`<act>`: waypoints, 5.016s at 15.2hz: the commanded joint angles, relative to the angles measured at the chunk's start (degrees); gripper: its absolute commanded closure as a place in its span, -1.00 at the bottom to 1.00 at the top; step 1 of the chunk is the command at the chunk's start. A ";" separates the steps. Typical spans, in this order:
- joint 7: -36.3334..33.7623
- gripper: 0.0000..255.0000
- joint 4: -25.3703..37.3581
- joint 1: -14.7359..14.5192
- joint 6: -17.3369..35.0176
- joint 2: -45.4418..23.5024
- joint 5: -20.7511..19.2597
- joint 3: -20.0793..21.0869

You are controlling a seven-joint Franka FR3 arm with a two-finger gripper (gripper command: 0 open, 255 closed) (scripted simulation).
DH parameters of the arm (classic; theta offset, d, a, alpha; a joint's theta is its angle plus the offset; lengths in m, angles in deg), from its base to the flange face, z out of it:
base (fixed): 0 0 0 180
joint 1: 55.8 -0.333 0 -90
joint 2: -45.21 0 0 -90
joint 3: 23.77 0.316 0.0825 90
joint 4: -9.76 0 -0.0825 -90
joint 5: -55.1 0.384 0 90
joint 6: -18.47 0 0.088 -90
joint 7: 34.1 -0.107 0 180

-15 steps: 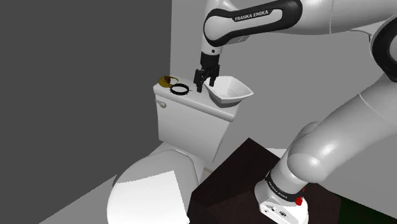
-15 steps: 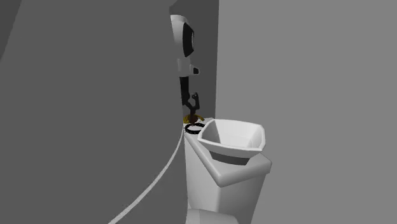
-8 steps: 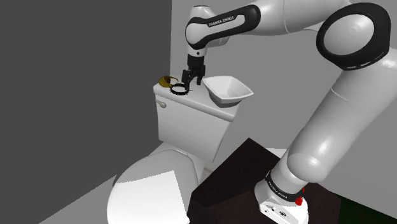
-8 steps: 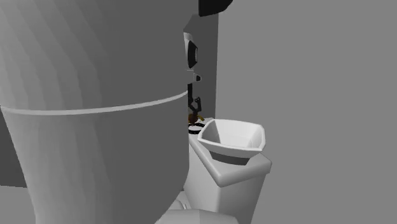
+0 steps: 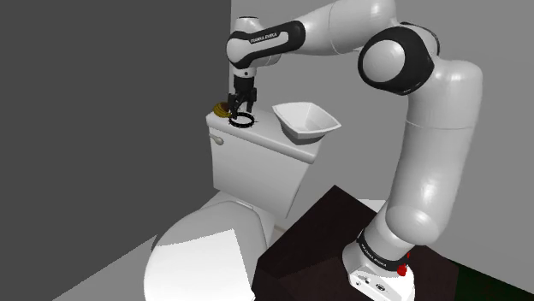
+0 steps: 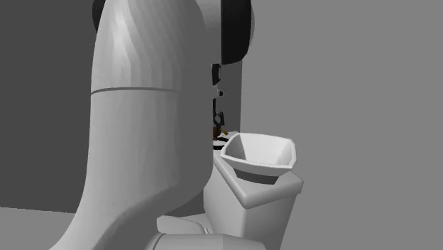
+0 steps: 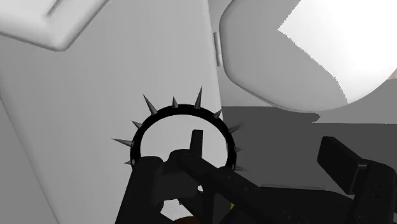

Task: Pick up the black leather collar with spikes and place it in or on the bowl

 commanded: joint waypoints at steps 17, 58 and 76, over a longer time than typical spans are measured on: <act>1.53 -1.00 8.75 0.28 2.53 -11.15 0.36 0.34; 0.76 1.00 28.52 0.42 -19.44 -8.94 0.14 0.29; 11.90 1.00 -11.98 6.79 -11.19 22.97 -0.93 -4.29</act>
